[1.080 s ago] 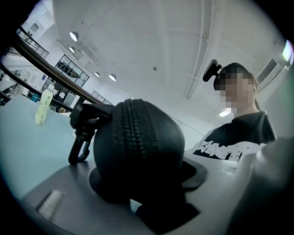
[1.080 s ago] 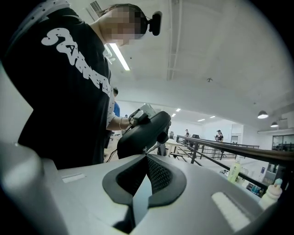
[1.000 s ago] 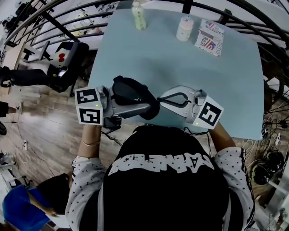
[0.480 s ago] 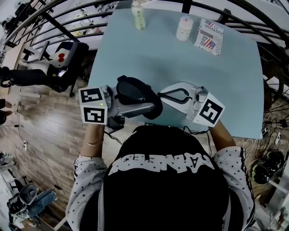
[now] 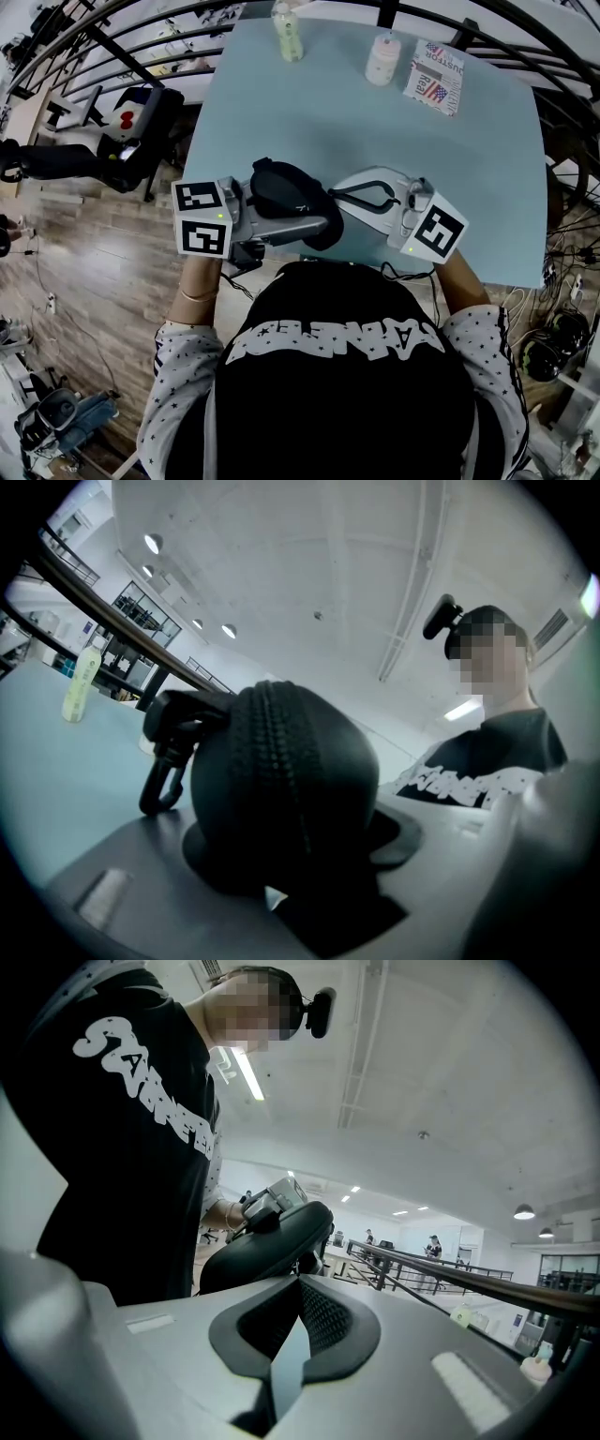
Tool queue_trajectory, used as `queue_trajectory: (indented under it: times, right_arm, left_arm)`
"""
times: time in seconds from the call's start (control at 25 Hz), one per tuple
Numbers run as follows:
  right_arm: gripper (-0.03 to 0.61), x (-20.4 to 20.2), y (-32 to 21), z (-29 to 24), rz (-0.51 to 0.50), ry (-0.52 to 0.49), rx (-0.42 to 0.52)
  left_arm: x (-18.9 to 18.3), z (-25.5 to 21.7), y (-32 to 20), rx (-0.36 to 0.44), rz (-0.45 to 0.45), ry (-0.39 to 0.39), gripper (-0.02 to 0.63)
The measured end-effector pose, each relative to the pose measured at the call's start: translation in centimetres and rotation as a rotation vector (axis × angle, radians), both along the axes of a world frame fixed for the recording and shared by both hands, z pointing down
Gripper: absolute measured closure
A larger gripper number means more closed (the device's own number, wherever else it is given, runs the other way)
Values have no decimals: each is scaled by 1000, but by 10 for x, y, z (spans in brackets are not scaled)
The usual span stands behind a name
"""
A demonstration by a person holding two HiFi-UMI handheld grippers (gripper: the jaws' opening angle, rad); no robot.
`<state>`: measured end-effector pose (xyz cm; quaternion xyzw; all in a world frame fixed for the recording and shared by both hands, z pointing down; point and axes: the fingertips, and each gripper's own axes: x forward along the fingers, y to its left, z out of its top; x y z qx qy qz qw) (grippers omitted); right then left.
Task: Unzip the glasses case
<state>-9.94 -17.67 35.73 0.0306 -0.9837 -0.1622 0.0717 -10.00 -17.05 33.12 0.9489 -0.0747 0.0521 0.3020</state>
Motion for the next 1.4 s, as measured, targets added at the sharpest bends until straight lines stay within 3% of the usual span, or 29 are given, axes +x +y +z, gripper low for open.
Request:
queue_trajectory:
  times: [0.96,1.24,1.4]
  right_arm:
    - [574,15,-7,-2,67,81,129]
    - [574,17,-5,-4,86,93,149]
    - [575,17,-7,-4,124,125,207]
  left_arm:
    - [26,13,4,-45,85,-7,614]
    - [27,12,6,-71,125,49,614]
    - [25,25,4,-59,75,37,614]
